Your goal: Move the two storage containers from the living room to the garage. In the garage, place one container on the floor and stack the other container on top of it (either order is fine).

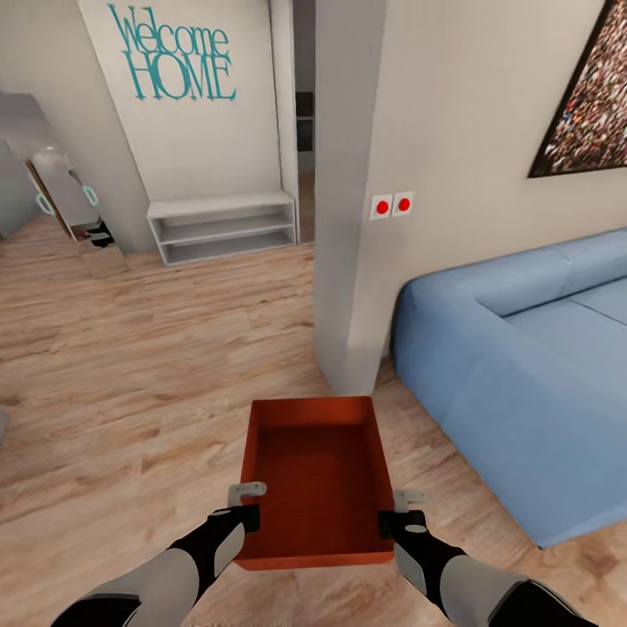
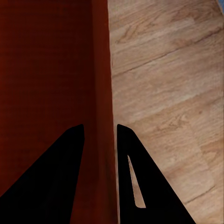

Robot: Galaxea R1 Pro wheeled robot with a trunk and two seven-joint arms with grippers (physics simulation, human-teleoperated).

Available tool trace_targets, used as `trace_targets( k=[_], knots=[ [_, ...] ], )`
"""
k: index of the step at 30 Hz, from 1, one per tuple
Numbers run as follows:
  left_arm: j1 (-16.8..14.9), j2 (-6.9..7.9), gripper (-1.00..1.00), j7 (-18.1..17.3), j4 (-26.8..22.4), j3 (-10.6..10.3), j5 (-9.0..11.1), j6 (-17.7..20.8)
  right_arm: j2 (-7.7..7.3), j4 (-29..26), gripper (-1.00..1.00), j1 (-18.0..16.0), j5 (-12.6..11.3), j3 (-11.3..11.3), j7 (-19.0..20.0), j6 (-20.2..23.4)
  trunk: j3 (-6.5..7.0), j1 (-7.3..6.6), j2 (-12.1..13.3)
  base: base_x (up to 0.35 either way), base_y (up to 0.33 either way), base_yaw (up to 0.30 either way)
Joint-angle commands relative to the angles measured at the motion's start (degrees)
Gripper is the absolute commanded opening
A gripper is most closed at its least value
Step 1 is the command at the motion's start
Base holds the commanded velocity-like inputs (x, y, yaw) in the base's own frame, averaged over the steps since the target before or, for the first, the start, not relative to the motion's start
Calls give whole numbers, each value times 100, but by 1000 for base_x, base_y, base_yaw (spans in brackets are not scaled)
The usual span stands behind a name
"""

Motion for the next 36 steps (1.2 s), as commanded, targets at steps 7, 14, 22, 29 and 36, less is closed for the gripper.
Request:
trace_targets(
  k=[7, 14, 22, 29, 36],
  knots=[
    [2, -2, -100, 52, 4, -95, 91, 31, 2, -169, -100, -3, 11, -66, 125, -4, -5, 0, -3, 0, 0, 300],
    [2, -2, -100, 53, 5, -101, 73, 31, 2, -169, -100, -3, 11, -66, 127, -5, -5, 0, -3, 0, 0, 300],
    [2, -2, -100, 53, 4, -99, 72, 31, 2, -169, -100, -3, 11, -71, 127, -4, -5, 0, -3, 0, 0, 300],
    [2, -2, -100, 53, 4, -96, 90, 31, 2, -169, -100, -3, 11, -72, 127, -4, -5, 0, -3, 0, 0, 300],
    [2, -2, -100, 53, 4, -101, 94, 34, 2, -169, -100, -3, 11, -71, 127, -3, -5, 0, -3, 0, 0, 300]
  ],
)
